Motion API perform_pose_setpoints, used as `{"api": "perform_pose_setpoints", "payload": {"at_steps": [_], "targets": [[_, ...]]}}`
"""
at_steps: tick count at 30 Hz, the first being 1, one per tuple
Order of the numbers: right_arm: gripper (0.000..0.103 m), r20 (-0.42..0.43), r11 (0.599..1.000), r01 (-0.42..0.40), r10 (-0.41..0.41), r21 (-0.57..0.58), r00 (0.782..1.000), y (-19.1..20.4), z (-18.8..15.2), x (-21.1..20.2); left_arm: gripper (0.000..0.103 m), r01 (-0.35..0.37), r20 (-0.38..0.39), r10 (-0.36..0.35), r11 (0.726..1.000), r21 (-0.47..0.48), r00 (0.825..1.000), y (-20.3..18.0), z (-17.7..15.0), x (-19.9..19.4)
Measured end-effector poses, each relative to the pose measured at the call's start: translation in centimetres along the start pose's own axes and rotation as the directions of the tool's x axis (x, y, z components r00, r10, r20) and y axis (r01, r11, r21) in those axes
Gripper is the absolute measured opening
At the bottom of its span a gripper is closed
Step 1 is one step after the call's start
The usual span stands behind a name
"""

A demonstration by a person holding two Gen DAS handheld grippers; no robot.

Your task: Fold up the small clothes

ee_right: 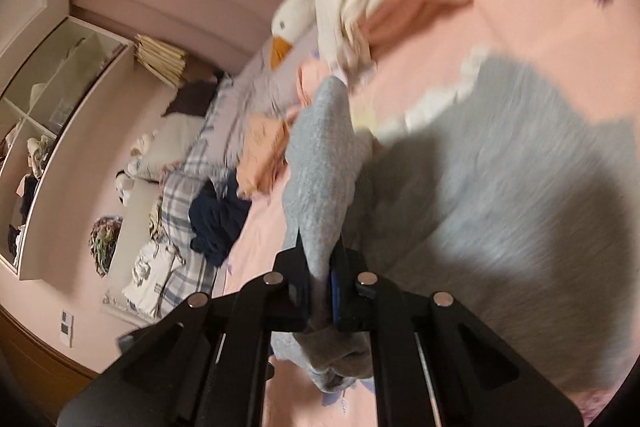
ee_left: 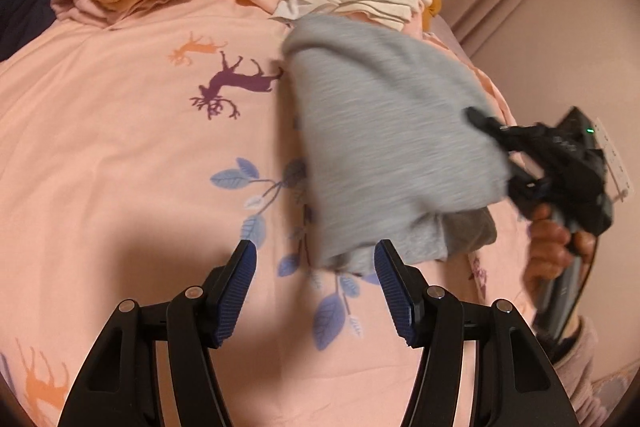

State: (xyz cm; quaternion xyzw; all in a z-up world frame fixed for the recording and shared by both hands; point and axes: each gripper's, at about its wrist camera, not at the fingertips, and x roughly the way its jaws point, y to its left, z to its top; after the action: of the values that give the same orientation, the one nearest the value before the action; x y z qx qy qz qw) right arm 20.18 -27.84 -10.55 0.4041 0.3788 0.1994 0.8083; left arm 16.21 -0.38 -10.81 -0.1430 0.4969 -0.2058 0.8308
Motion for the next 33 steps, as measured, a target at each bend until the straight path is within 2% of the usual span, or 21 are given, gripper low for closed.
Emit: {"api": "perform_pose_setpoints", "payload": {"at_steps": [4, 7, 10, 12, 15, 18, 22, 23, 24, 25, 26, 27, 28, 29, 33], "targets": [[0.008, 0.071, 0.999, 0.046, -0.046, -0.001, 0.996, -1.1, 1.3, -3.6, 0.060, 0.002, -0.016, -0.002, 1.000, 0.000, 1.000, -0.2, -0.4, 0.4], [0.008, 0.093, 0.996, 0.091, -0.092, 0.018, 0.991, -3.0, 1.7, -5.4, 0.060, 0.003, -0.032, -0.002, 1.000, 0.018, 0.999, -0.9, -0.1, 1.2], [0.008, 0.073, 0.984, 0.177, -0.179, 0.034, 0.981, -4.6, 1.6, -5.4, 0.060, -0.008, -0.038, 0.009, 0.999, 0.043, 0.999, -2.0, 0.4, 1.7], [0.009, 0.052, 0.978, 0.198, -0.201, 0.057, 0.978, -6.3, 1.6, -5.1, 0.060, -0.007, -0.033, 0.009, 0.998, 0.067, 0.999, -3.1, 1.1, 1.9], [0.009, 0.040, 0.957, 0.289, -0.290, 0.039, 0.956, -7.1, 1.5, -4.6, 0.060, -0.008, -0.012, 0.009, 0.994, 0.111, 1.000, -5.1, 2.2, 1.9], [0.010, 0.025, 0.952, 0.306, -0.306, 0.014, 0.952, -7.4, 1.3, -4.0, 0.060, 0.000, 0.022, -0.003, 0.987, 0.159, 1.000, -7.3, 3.5, 2.1], [0.016, 0.015, 0.932, 0.362, -0.362, -0.029, 0.932, -7.1, 1.3, -4.0, 0.060, 0.009, 0.051, -0.020, 0.976, 0.216, 0.998, -9.8, 4.9, 3.1], [0.019, 0.027, 0.924, 0.380, -0.379, -0.033, 0.925, -6.9, 1.4, -4.4, 0.053, 0.006, 0.057, -0.019, 0.974, 0.227, 0.998, -10.3, 5.2, 3.6], [0.030, 0.046, 0.914, 0.404, -0.402, -0.039, 0.914, -6.6, 1.4, -4.9, 0.048, 0.008, 0.053, -0.021, 0.972, 0.233, 0.998, -10.5, 5.4, 4.1], [0.036, 0.089, 0.898, 0.435, -0.430, -0.057, 0.899, -6.0, 1.3, -5.6, 0.034, 0.005, 0.044, -0.016, 0.972, 0.235, 0.999, -10.5, 5.5, 4.7], [0.036, 0.121, 0.892, 0.447, -0.436, -0.075, 0.892, -5.4, 1.1, -6.2, 0.028, -0.006, 0.035, -0.002, 0.972, 0.233, 0.999, -10.4, 5.5, 5.3], [0.036, 0.167, 0.885, 0.452, -0.432, -0.112, 0.886, -4.4, 0.9, -7.0, 0.028, -0.015, 0.029, 0.008, 0.972, 0.234, 1.000, -10.3, 5.4, 5.7], [0.036, 0.191, 0.883, 0.448, -0.419, -0.142, 0.888, -3.6, 0.8, -7.3, 0.028, -0.021, 0.028, 0.014, 0.972, 0.234, 1.000, -10.2, 5.2, 5.9], [0.036, 0.206, 0.886, 0.424, -0.387, -0.186, 0.899, -2.6, 0.6, -7.7, 0.028, -0.028, 0.027, 0.022, 0.972, 0.234, 0.999, -10.1, 5.1, 6.1], [0.033, 0.155, 0.886, 0.369, -0.338, -0.282, 0.928, -1.3, -0.1, -6.5, 0.028, -0.040, 0.012, 0.038, 0.971, 0.234, 0.999, -9.9, 4.6, 6.8]]}}
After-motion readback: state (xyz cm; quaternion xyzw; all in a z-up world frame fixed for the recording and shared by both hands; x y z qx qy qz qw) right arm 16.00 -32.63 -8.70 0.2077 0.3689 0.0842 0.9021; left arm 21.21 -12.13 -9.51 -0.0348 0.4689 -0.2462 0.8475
